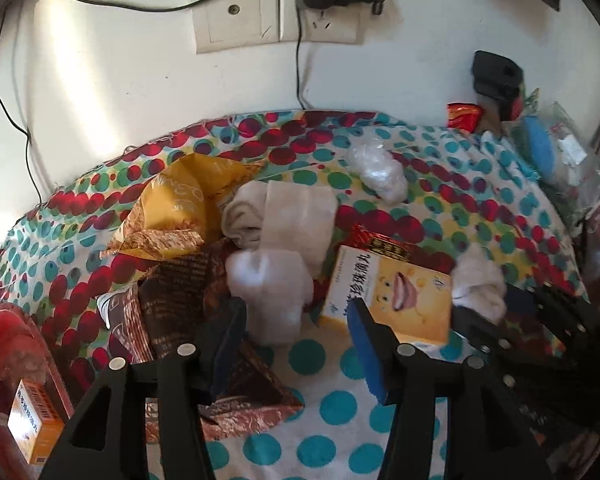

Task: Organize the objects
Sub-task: 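Grasp the white sock with the left gripper while the right gripper holds its sock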

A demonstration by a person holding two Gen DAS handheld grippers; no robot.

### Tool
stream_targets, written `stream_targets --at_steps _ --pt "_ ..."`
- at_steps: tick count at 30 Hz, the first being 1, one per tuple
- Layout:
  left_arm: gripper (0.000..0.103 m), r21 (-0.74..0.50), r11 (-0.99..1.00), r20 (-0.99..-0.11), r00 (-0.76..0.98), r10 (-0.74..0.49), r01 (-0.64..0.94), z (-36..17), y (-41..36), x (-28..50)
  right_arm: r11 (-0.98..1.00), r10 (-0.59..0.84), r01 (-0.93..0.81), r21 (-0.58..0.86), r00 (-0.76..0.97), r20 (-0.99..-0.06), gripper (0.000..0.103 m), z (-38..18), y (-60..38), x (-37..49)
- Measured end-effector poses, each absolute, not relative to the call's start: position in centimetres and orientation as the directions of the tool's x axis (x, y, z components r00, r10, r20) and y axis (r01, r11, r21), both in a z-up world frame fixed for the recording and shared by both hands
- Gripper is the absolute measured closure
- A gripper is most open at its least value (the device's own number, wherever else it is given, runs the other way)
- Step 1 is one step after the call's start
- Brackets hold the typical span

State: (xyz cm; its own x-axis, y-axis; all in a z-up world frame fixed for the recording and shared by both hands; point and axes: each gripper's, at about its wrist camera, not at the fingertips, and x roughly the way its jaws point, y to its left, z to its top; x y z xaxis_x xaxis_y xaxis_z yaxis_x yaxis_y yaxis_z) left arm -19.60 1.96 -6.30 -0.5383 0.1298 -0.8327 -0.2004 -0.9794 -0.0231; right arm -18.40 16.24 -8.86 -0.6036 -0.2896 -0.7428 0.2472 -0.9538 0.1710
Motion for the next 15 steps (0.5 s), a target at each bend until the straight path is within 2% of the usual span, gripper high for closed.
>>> stream_targets --at_steps 7,11,12,13,15 --pt "0.047 0.046 -0.976 -0.85 -0.522 0.075 -0.214 -7.5 2.9 -21.3 -0.95 -0.31 0.225 0.217 -0.59 -0.746 0.049 -9.2 16.5 -18.8" --pt "0.044 0.003 -0.98 -0.826 -0.552 0.111 -0.201 -7.7 2.2 -21.6 -0.949 -0.314 0.22 0.225 -0.589 -0.744 0.05 -9.3 16.5 -18.8" --pt "0.044 0.01 -0.979 -0.82 -0.562 0.109 -0.206 -7.7 2.1 -21.6 -0.949 -0.315 0.219 0.228 -0.591 -0.742 0.052 -9.2 16.5 -18.8" --pt "0.044 0.02 -0.976 -0.816 -0.568 0.109 -0.216 -7.8 2.2 -21.6 -0.948 -0.316 0.217 0.231 -0.596 -0.738 0.061 -9.2 16.5 -18.7" --pt "0.044 0.023 -0.975 -0.813 -0.571 0.111 -0.223 -7.8 2.2 -21.5 -0.945 -0.326 0.222 0.239 -0.61 -0.722 0.063 -8.9 16.7 -18.4"
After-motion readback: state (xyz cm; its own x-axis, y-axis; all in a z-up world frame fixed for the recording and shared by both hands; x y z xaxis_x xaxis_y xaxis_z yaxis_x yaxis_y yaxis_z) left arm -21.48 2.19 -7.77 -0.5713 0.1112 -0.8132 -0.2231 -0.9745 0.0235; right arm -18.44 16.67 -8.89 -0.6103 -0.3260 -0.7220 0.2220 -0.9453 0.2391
